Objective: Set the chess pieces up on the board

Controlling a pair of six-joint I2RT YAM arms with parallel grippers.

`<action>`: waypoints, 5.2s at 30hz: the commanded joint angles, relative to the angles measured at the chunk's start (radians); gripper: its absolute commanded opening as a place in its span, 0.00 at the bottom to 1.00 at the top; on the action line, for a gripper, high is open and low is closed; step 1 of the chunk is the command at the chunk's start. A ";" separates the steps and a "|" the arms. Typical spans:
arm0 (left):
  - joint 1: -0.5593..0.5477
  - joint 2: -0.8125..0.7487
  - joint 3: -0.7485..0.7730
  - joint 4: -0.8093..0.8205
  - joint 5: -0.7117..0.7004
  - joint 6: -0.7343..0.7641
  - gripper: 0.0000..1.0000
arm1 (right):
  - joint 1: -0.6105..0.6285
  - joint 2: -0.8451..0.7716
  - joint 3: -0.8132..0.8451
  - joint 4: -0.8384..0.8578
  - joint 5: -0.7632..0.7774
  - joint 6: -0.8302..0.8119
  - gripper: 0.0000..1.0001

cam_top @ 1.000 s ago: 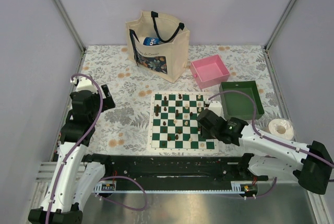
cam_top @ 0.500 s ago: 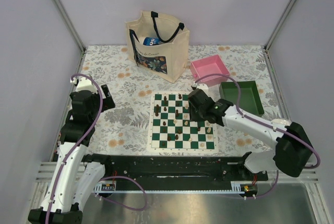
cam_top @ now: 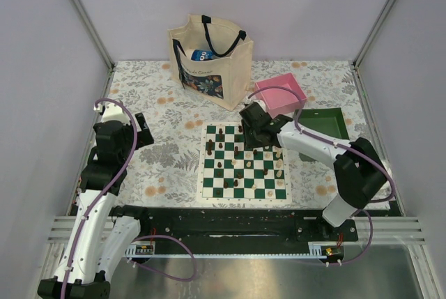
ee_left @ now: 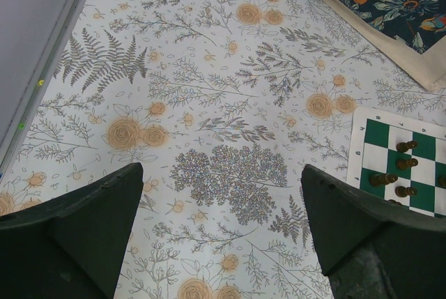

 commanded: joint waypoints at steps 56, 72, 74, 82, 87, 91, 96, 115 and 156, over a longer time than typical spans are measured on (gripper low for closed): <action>0.007 -0.004 0.010 0.033 -0.002 -0.001 0.99 | -0.102 0.263 0.178 0.027 -0.111 -0.086 0.30; 0.006 -0.007 0.008 0.033 0.001 0.000 0.99 | -0.160 0.018 0.130 0.034 0.007 -0.077 0.23; 0.006 -0.008 0.010 0.033 0.001 -0.001 0.99 | -0.192 -0.004 0.127 0.035 0.023 -0.079 0.23; 0.006 -0.014 0.007 0.033 0.000 0.000 0.99 | -0.355 0.037 0.130 0.038 -0.008 -0.069 0.24; 0.006 -0.014 0.008 0.033 -0.002 -0.001 0.99 | -0.394 0.093 0.123 0.046 -0.023 -0.066 0.25; 0.006 -0.010 0.008 0.031 -0.002 -0.001 0.99 | -0.400 0.129 0.123 0.050 -0.046 -0.068 0.25; 0.007 -0.008 0.008 0.033 -0.002 0.000 0.99 | -0.400 0.163 0.114 0.058 -0.075 -0.066 0.25; 0.007 -0.008 0.010 0.033 0.001 -0.001 0.99 | -0.401 0.232 0.115 0.083 -0.092 -0.072 0.28; 0.012 -0.004 0.011 0.033 0.010 -0.003 0.99 | -0.003 -0.173 -0.107 0.104 -0.158 0.058 0.51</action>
